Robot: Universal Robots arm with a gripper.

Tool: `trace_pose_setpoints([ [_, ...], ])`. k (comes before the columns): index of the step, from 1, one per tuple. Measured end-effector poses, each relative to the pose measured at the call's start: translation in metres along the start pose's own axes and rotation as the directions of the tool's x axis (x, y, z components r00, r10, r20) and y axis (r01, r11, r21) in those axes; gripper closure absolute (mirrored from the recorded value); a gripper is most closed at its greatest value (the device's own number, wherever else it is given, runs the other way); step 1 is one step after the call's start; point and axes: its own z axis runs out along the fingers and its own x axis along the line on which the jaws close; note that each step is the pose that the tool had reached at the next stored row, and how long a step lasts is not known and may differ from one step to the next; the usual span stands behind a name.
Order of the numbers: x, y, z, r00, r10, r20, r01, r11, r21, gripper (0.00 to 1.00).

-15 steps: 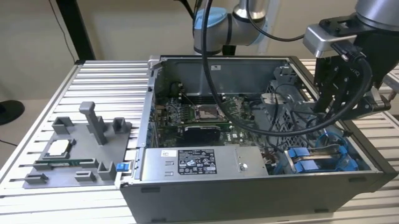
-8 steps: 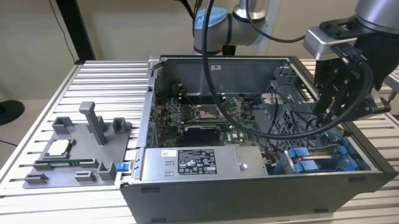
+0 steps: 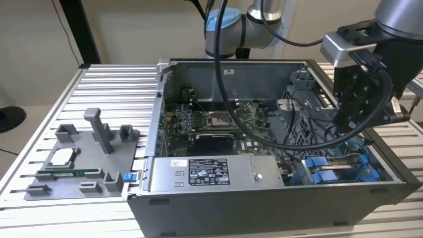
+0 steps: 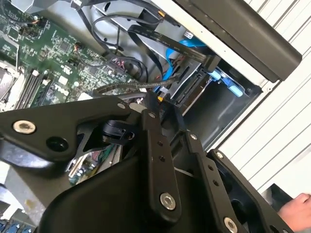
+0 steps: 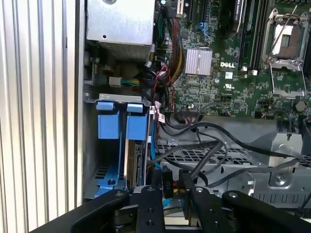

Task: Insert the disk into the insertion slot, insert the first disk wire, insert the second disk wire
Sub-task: 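Insert the first disk wire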

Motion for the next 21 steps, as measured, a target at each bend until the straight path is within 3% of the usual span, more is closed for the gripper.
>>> trace_pose_setpoints([
  [9,0.0008,-0.0002,0.0016,1.0000,0.000,0.0011,0.000,1.0000,0.0007,1.00],
  [14,0.0071,-0.0024,0.0020,1.0000,0.000,0.0009,0.000,1.0000,-0.0010,1.00],
  [17,0.0123,-0.0051,0.0026,1.0000,0.001,0.0012,-0.001,1.0000,-0.0074,1.00],
  [21,0.0193,-0.0085,0.0037,1.0000,0.002,-0.0009,-0.002,0.9996,-0.0284,1.00],
])
